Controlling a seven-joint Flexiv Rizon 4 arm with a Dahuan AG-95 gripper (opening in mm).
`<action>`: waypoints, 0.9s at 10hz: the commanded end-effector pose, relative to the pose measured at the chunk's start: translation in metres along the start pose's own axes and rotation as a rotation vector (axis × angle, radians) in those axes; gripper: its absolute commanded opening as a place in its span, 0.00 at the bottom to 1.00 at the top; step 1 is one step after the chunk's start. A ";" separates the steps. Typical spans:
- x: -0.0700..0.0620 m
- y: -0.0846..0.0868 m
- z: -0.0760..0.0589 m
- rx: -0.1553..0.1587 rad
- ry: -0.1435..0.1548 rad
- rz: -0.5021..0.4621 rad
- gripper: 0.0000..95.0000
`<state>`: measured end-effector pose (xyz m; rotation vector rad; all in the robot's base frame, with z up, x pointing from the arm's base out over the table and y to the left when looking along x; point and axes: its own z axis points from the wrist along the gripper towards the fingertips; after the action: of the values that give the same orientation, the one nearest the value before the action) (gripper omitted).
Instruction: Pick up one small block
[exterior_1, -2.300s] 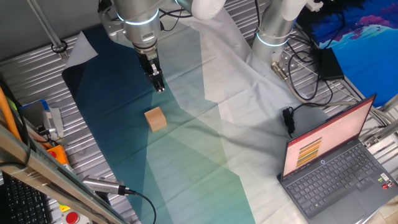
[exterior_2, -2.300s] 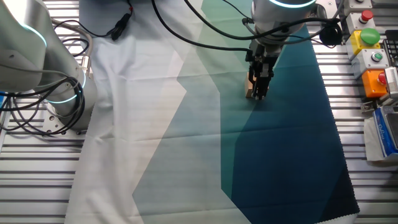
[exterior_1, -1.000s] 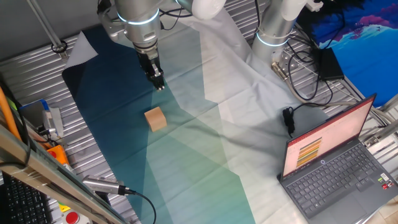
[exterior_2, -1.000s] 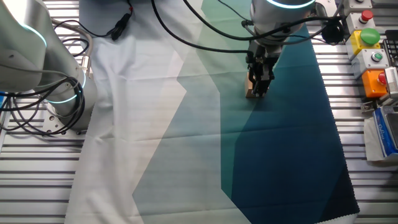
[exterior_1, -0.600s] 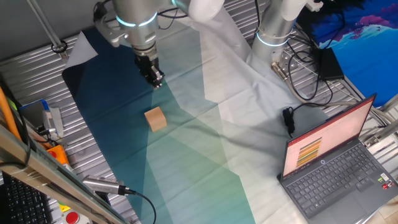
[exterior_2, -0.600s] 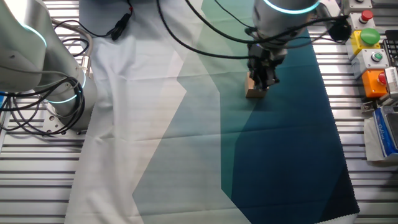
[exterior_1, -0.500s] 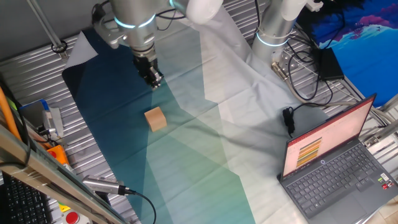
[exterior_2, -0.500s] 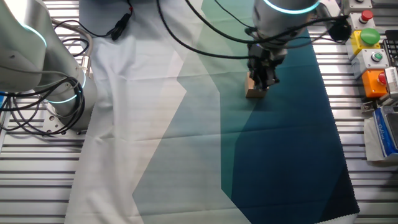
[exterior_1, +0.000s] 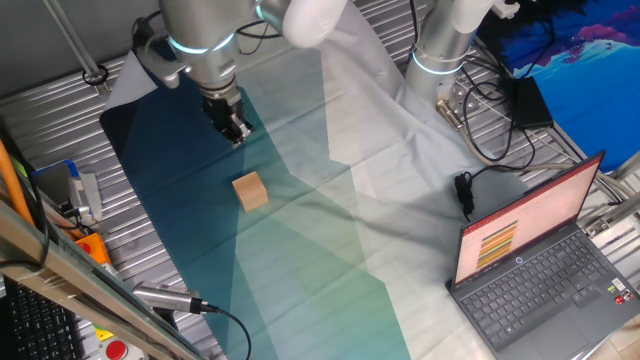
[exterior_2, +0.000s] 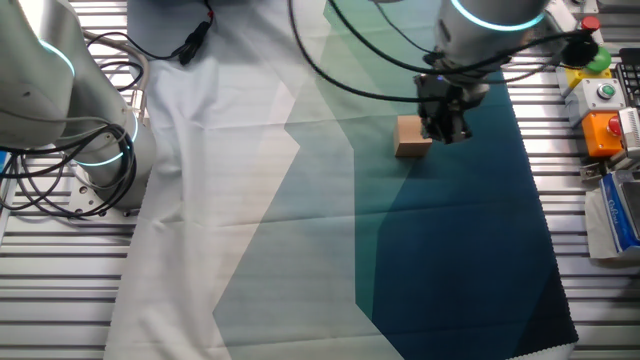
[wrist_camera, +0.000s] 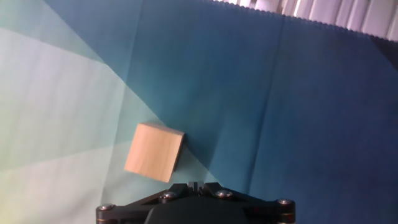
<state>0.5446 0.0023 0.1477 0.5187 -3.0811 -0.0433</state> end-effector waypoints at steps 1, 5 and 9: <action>-0.009 0.001 0.006 -0.005 0.013 0.006 0.00; -0.020 0.012 0.016 -0.011 0.048 0.024 0.00; -0.008 0.012 0.018 -0.019 0.056 0.009 0.00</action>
<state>0.5463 0.0153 0.1294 0.5015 -3.0287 -0.0544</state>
